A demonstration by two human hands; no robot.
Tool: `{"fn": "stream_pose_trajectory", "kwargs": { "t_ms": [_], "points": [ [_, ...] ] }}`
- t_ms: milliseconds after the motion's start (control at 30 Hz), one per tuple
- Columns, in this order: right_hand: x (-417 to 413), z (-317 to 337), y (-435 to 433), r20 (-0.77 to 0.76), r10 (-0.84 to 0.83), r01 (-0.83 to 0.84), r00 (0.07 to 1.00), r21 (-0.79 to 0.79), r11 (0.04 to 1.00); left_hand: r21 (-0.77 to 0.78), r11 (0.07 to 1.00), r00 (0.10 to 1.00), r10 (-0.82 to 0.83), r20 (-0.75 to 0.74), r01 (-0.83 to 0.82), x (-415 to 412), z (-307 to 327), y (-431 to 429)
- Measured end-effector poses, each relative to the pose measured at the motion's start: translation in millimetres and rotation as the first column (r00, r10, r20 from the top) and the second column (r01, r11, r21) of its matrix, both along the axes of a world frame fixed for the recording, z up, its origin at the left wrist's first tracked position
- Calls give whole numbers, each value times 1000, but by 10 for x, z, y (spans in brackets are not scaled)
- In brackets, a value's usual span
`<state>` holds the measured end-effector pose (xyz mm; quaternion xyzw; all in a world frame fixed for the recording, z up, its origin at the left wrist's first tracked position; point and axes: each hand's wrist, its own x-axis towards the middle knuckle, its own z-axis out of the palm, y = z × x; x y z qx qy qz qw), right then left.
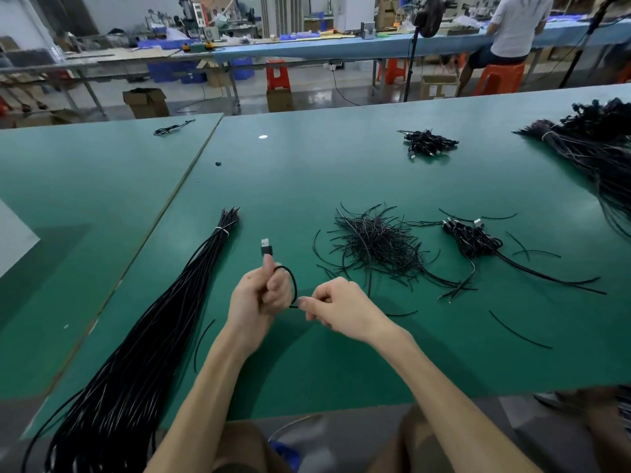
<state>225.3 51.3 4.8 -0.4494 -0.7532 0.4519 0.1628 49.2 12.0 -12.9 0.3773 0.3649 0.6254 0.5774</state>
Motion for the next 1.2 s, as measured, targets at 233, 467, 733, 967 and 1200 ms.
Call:
{"fn": "stream_pose_trajectory", "kwargs": {
  "t_ms": [233, 467, 733, 967, 1200],
  "points": [
    [42, 155, 163, 304, -86, 39, 949, 157, 987, 214, 976, 609, 190, -770, -34, 246, -134, -18],
    [85, 300, 250, 260, -85, 31, 962, 205, 978, 416, 907, 135, 405, -904, 61, 321, -191, -18],
    [-59, 177, 27, -173, -67, 97, 983, 170, 981, 313, 930, 514, 367, -775, -192, 279, -98, -36],
    [-267, 43, -197, -186, -6, 38, 983, 170, 985, 68, 969, 909, 245, -338, -236, 131, -115, -30],
    [-282, -105, -243, -175, -12, 25, 984, 75, 997, -58, 985, 932, 170, 319, -160, -53, -18, -48]
  ]
}}
